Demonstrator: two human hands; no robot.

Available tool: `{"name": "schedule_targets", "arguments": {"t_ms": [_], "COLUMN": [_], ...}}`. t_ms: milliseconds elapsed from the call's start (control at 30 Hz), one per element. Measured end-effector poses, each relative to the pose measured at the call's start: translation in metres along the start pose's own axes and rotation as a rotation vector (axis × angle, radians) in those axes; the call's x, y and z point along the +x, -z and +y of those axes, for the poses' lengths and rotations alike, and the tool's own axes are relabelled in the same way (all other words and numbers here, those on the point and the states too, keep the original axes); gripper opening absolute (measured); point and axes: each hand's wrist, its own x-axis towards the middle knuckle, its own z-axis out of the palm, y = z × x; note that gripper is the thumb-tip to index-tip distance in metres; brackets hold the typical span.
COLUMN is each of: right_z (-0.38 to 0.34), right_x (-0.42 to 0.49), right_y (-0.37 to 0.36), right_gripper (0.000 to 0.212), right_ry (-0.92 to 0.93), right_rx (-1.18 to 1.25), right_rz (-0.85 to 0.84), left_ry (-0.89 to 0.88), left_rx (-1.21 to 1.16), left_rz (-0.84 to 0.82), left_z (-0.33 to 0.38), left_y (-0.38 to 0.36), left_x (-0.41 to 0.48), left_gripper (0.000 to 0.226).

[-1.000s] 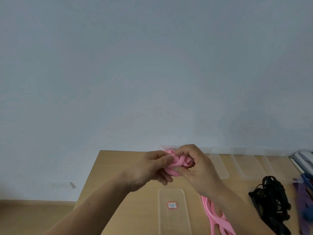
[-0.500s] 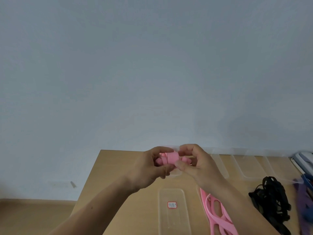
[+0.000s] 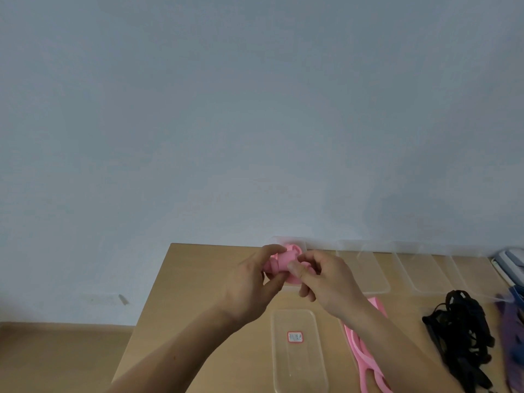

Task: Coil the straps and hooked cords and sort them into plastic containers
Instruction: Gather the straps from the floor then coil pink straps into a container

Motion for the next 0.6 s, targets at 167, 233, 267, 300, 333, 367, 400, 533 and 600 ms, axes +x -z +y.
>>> {"name": "schedule_targets", "arguments": {"t_ms": [167,233,267,300,333,367,400,533,600], "right_z": [0.003,0.004,0.006,0.008,0.011,0.014,0.018,0.032,0.04], "right_x": [0.005,0.008,0.009,0.01,0.01,0.011,0.011,0.015,0.018], "right_y": [-0.018,-0.025,-0.028,-0.029,-0.031,-0.031,-0.031,-0.029,-0.026], "right_gripper": [0.013,0.008,0.006,0.006,0.007,0.01,0.015,0.024,0.025], "right_ry": [0.032,0.043,0.038,0.027,0.015,0.005,-0.005,-0.027,-0.029], "right_rx": [-0.069,-0.043,-0.021,-0.007,-0.001,-0.004,-0.018,-0.095,-0.115], "right_rz": [-0.006,0.008,0.017,0.029,0.044,0.064,0.088,0.146,0.171], "left_ry": [-0.003,0.025,0.05,0.078,0.109,0.147,0.193,0.325,0.329], "left_rx": [0.064,0.05,0.029,0.007,-0.024,-0.076,-0.145,-0.34,-0.374], "left_rz": [0.034,0.018,-0.02,-0.077,-0.145,-0.216,-0.275,-0.311,-0.306], "left_z": [-0.017,-0.023,-0.025,-0.028,-0.03,-0.032,-0.035,-0.042,-0.044], "left_y": [0.004,0.005,0.006,0.008,0.01,0.012,0.014,0.011,0.003], "left_x": [-0.002,0.0,0.001,0.004,0.006,0.007,0.009,0.02,0.024], "left_gripper": [0.039,0.039,0.038,0.038,0.038,0.037,0.035,0.018,0.014]}}
